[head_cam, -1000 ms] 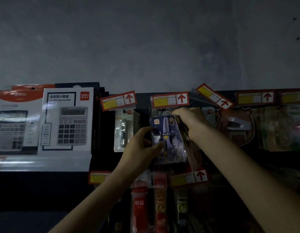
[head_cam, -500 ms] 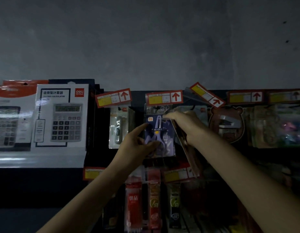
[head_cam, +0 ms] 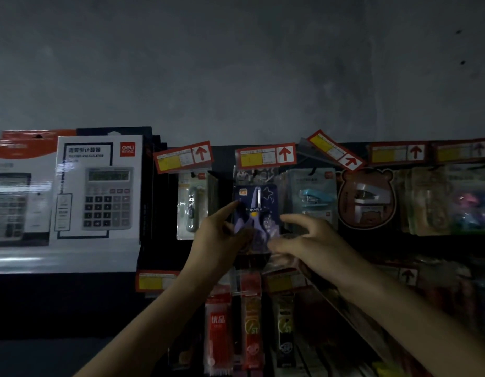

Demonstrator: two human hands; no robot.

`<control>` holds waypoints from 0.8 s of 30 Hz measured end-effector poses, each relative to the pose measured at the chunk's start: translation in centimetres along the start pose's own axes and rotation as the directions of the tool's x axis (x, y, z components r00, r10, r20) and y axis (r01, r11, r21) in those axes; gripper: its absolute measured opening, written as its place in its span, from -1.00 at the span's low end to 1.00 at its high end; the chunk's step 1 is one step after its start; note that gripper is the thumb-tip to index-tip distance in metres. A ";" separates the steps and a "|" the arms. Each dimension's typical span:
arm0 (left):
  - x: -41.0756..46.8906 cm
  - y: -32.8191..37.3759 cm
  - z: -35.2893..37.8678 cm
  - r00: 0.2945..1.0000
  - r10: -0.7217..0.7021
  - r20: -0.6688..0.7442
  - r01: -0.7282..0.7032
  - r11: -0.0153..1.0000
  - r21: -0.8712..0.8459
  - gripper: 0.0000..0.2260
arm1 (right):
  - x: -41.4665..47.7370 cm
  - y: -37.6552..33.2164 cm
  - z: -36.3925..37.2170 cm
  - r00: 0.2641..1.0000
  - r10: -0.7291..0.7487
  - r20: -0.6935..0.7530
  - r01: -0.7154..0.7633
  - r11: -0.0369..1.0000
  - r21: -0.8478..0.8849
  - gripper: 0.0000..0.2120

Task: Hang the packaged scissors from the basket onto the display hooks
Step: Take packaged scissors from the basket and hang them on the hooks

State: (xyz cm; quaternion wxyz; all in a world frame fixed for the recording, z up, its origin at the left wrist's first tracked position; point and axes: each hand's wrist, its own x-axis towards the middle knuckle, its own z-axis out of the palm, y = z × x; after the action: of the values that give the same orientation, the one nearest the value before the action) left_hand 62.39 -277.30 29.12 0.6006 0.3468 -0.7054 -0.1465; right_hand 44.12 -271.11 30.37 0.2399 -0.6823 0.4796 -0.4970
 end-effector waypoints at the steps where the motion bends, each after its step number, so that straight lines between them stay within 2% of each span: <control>1: 0.2 -0.2 0.2 1.000 0.011 -0.011 -0.011 0.999 0.041 -0.45 | 0.1 0.2 0.2 1.000 -0.006 0.001 0.006 1.000 -0.014 -0.28; 3: 0.6 -0.6 0.5 1.000 0.016 -0.020 -0.014 0.997 0.078 -0.44 | 0.5 0.5 0.6 1.000 -0.014 -0.024 0.013 0.999 -0.040 -0.27; 6: 1.3 -0.9 0.9 0.999 0.005 -0.033 -0.002 0.996 0.093 -0.41 | 1.3 0.1 0.6 0.999 -0.016 -0.048 0.011 0.996 -0.087 -0.38; 10: 2.5 -1.0 1.6 0.999 -0.033 -0.020 0.035 0.997 0.076 -0.41 | 2.7 -0.9 0.6 0.998 0.049 -0.040 -0.054 0.988 -0.142 -0.48; 12: 3.1 -1.1 1.9 0.999 -0.035 -0.016 0.038 0.987 0.158 -0.44 | 3.3 -1.4 0.7 0.996 0.065 -0.063 -0.074 0.984 -0.159 -0.66; 13: 3.4 -1.3 2.0 0.999 -0.034 -0.004 0.034 0.975 0.218 -0.52 | 3.5 -1.5 0.7 0.995 0.072 -0.068 -0.083 0.983 -0.166 -0.73; 15: 4.1 -2.1 2.3 1.000 -0.023 0.009 0.019 0.949 0.314 -0.59 | 4.1 -1.4 0.7 0.995 0.080 -0.066 -0.090 0.982 -0.167 -0.81; 17: 4.9 -2.8 2.6 0.999 -0.029 0.015 0.022 0.928 0.371 -0.52 | 4.2 -1.3 0.7 0.994 0.087 -0.060 -0.096 0.982 -0.161 -0.83; 19: 5.3 -2.9 2.8 0.999 -0.025 0.032 0.010 0.920 0.393 -0.61 | 4.1 -1.3 0.6 0.995 0.085 -0.059 -0.094 0.981 -0.168 -0.83; 21: 5.6 -2.9 3.0 0.998 -0.038 0.052 0.013 0.911 0.412 -0.64 | 3.7 -1.3 0.2 0.995 0.077 -0.059 -0.086 0.983 -0.162 -0.73; 22: 5.7 -2.7 3.2 0.997 -0.060 0.053 0.030 0.897 0.442 -0.62 | 3.6 -1.3 0.0 0.996 0.072 -0.062 -0.080 0.985 -0.150 -0.67; 24: 5.8 -2.6 3.5 0.995 -0.092 0.045 0.058 0.866 0.496 -0.52 | 3.4 -0.9 -0.6 0.997 0.057 -0.052 -0.063 0.990 -0.127 -0.71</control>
State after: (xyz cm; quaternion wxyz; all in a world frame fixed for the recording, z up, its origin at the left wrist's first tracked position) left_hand 59.67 -283.78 31.04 0.4619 0.5107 -0.7251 0.0040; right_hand 44.08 -273.70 32.87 0.1988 -0.6694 0.5367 -0.4737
